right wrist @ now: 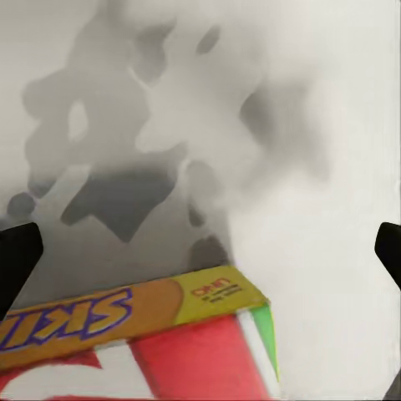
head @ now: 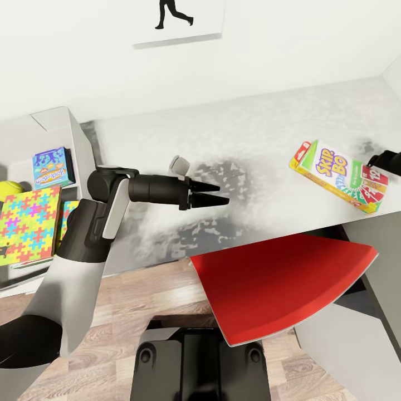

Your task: Put all the toys in the child's room - the three board games (two on the bed and one on the table), the two jigsaw puzzles on the table, and the tennis ball on the table - inside the toy box on the table in the child's room.

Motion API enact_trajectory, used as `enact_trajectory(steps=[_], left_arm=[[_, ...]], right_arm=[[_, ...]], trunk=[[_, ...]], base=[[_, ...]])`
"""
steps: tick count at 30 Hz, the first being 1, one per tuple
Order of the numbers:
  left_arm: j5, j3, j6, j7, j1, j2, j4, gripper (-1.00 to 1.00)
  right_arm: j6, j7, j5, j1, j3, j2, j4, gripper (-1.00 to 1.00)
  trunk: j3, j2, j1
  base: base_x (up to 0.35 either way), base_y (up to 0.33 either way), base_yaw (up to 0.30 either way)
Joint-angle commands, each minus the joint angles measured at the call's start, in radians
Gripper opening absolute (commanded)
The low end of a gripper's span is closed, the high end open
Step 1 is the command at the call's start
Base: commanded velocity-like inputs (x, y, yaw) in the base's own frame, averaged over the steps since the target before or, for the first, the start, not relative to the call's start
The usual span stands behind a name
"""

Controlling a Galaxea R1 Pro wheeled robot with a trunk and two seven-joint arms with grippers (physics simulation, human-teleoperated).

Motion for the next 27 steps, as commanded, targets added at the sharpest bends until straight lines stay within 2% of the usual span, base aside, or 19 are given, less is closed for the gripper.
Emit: enact_trajectory(steps=[1, 3, 6, 8, 10, 14, 27], left_arm=[[0.002, 0.0, 0.005, -0.002, -0.001, -0.001, 0.0, 1.0], [0.002, 0.0, 0.005, -0.002, -0.001, -0.001, 0.0, 1.0], [0.002, 0.001, 0.005, -0.002, -0.001, -0.001, 0.0, 1.0], [0.003, 0.001, 0.005, -0.002, -0.001, -0.001, 0.0, 1.0], [0.002, 0.001, 0.005, -0.002, -0.001, -0.001, 0.0, 1.0], [0.002, 0.001, 0.005, -0.002, -0.001, 0.0, 0.0, 1.0], [0.003, 0.001, 0.005, -0.002, -0.001, 0.001, 0.0, 1.0]], right_arm=[[0.02, -0.01, -0.012, -0.006, -0.002, -0.007, 0.047, 1.0], [0.026, -0.01, -0.022, -0.01, -0.003, -0.011, 0.047, 1.0], [0.032, -0.01, -0.077, -0.014, -0.003, -0.026, 0.047, 1.0], [0.032, -0.011, -0.129, -0.015, -0.003, -0.037, 0.047, 1.0], [0.032, -0.012, -0.16, -0.016, -0.002, -0.043, 0.048, 1.0], [0.032, -0.012, -0.176, -0.016, -0.003, -0.046, 0.049, 1.0], [0.032, -0.012, -0.187, -0.016, -0.003, -0.051, 0.05, 1.0]], trunk=[[-0.001, -0.001, 0.001], [-0.001, -0.001, 0.001], [-0.001, -0.001, 0.001], [-0.001, -0.001, 0.001], [-0.001, -0.001, 0.001], [-0.001, -0.001, 0.001], [-0.001, -0.001, 0.001]], base=[[0.0, 0.0, 0.0], [0.0, 0.0, 0.0], [0.0, 0.0, 0.0], [0.0, 0.0, 0.0], [0.0, 0.0, 0.0], [0.0, 0.0, 0.0], [-0.005, 0.0, 0.0]])
